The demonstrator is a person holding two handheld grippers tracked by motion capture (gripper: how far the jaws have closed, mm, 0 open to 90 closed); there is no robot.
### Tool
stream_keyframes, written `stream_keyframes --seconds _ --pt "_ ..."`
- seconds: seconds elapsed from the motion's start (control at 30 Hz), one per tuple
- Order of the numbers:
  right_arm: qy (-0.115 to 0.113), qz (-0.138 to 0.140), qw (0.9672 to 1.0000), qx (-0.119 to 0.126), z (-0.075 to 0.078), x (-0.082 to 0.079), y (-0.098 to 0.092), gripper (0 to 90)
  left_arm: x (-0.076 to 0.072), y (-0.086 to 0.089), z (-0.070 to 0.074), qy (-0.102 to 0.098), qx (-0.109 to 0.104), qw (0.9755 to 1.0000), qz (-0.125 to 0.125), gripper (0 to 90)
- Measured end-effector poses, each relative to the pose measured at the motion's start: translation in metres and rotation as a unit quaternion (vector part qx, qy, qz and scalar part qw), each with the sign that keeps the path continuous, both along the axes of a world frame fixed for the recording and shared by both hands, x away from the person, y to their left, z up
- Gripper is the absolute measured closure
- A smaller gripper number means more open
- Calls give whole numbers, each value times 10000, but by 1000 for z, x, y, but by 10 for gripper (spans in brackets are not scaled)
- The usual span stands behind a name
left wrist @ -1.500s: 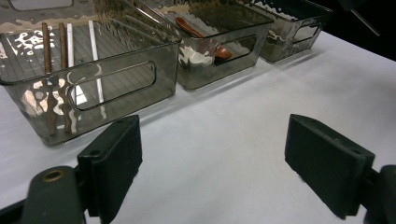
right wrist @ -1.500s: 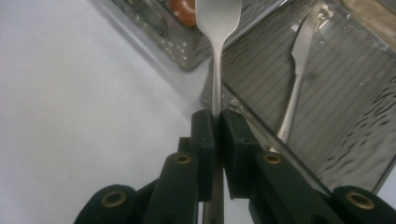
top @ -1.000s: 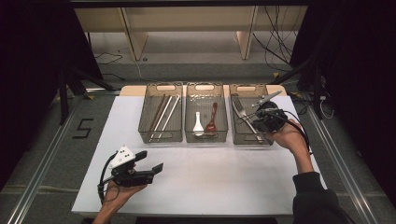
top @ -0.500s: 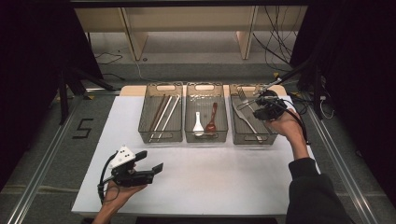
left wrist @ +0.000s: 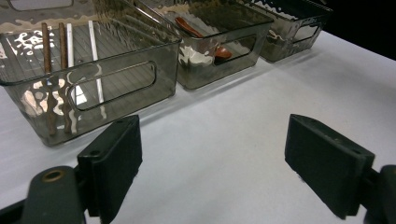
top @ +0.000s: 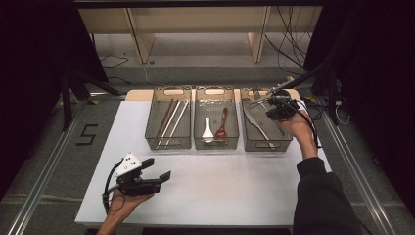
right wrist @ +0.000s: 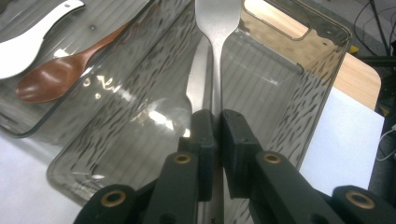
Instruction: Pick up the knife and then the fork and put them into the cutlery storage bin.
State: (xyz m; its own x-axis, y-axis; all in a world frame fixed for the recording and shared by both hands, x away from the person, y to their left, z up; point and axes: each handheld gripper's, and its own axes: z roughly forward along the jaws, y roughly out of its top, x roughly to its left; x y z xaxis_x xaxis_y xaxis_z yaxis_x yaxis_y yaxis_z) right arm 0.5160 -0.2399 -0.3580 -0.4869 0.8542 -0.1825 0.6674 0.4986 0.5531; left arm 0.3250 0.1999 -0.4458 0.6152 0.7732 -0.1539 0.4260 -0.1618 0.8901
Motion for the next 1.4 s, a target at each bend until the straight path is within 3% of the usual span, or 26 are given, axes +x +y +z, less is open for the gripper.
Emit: stream_keyframes --seconds 0.43,1.4 --pt "-1 -202 9998 21 -19 4 -8 839 0 0 0 -3 22 10000 -14 185" --pt "250 -306 9992 117 -44 5 -7 825 0 0 0 5 4 10000 1 185"
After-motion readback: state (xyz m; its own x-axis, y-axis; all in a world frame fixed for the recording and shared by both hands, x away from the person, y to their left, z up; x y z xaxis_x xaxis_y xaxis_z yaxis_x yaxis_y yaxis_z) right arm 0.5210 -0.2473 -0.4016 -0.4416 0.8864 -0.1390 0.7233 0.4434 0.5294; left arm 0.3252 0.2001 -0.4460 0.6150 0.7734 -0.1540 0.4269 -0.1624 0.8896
